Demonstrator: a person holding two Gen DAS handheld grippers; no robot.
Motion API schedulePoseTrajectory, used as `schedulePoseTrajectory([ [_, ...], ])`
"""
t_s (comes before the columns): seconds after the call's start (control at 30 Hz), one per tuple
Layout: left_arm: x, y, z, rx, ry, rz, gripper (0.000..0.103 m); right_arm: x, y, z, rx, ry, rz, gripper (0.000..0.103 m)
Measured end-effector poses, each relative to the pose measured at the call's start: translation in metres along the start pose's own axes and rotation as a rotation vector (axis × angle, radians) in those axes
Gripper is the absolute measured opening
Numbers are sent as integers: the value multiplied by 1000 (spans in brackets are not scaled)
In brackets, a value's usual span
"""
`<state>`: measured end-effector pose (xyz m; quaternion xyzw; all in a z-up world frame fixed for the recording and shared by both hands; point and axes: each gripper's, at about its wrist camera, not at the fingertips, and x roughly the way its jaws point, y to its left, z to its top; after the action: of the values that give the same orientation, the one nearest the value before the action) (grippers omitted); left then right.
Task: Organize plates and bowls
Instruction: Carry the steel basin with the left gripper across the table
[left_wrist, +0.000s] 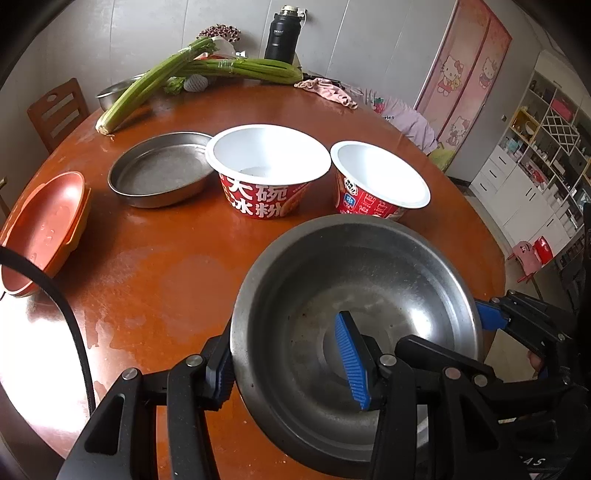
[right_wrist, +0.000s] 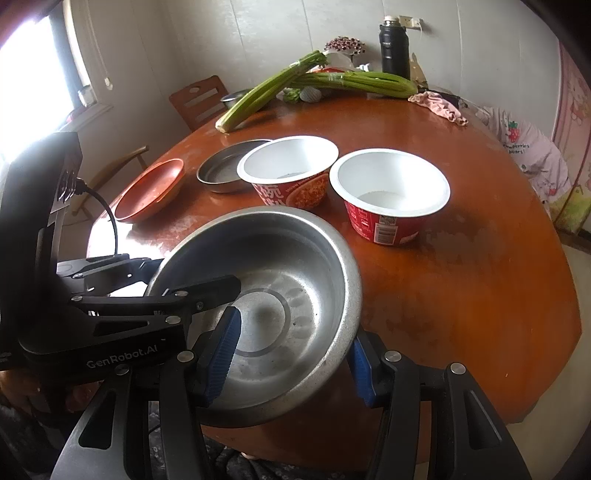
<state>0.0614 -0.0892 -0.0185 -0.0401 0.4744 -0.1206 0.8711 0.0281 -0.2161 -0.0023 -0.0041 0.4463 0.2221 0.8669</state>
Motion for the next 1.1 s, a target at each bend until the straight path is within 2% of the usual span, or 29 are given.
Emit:
schedulePoseTrajectory([
  [0.47, 8, 2, -2, -1, 19, -8, 49, 8, -5, -5, 20, 23, 16, 57],
  [1.1, 0, 4, -3, -3, -6, -12, 50, 13, -7, -3, 40, 38, 19, 57],
])
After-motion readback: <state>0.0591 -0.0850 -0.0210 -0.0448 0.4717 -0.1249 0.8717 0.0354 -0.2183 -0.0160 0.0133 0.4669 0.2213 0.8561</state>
